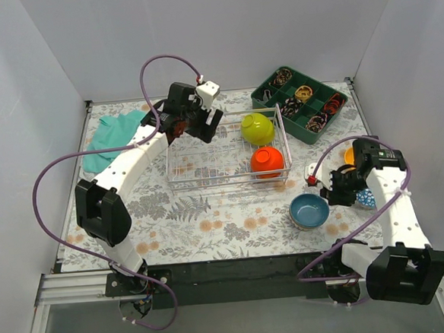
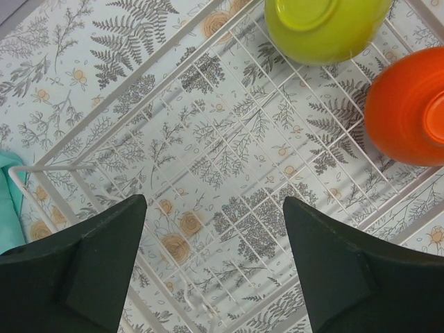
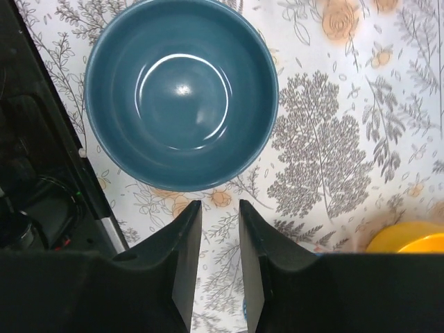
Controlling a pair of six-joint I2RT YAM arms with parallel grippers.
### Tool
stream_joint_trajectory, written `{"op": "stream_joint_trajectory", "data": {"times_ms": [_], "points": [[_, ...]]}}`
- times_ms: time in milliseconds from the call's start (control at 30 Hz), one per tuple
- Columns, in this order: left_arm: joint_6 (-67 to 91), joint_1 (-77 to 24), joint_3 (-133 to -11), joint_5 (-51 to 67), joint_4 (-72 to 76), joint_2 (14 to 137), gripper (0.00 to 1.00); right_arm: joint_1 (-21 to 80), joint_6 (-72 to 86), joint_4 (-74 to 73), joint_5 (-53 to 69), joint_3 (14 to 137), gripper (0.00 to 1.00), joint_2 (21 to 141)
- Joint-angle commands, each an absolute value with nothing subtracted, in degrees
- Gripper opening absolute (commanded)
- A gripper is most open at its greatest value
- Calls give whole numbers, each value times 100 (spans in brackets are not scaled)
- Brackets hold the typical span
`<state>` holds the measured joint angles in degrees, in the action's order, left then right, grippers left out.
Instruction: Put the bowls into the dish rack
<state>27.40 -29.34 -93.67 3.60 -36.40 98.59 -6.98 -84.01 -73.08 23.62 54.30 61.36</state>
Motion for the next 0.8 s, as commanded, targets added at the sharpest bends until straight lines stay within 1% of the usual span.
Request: {"op": "stream_joint_trajectory", "data": {"times_ms": [0, 67, 167, 200, 300, 400, 533, 667, 767], "points": [[2663, -2909, -9211, 325, -3586, 9659, 80, -432, -9395, -7550, 2734, 5616, 36, 6283], [2681, -2909, -9185, 334, -3577, 9668, 80, -247, -9650, -7541, 2654, 5590, 36, 6459], [2689, -2900, -9150, 334, -3595, 9650, 80, 359, -9729, -7541, 2514, 5511, 36, 6548], [2681, -2900, -9141, 325, -3595, 9650, 80, 700, -9756, -7550, 2461, 5424, 36, 6548], [2681, -2874, -9106, 308, -3612, 9607, 80, 1272, -9888, -7550, 2277, 5222, 36, 6469], [2681, -2865, -9070, 273, -3604, 9580, 80, 1677, -9888, -7550, 2083, 5028, 36, 6355], [2689, -2830, -9027, 202, -3586, 9536, 80, 1793, -9756, -7559, 2135, 4992, 37, 5995], [2672, -2795, -8947, 193, -3577, 9492, 80, 1942, -9379, -7567, 2267, 4984, 40, 5731], [2681, -2786, -8947, 220, -3577, 9510, 80, 2362, -8957, -7559, 2338, 4913, 42, 5660]]}}
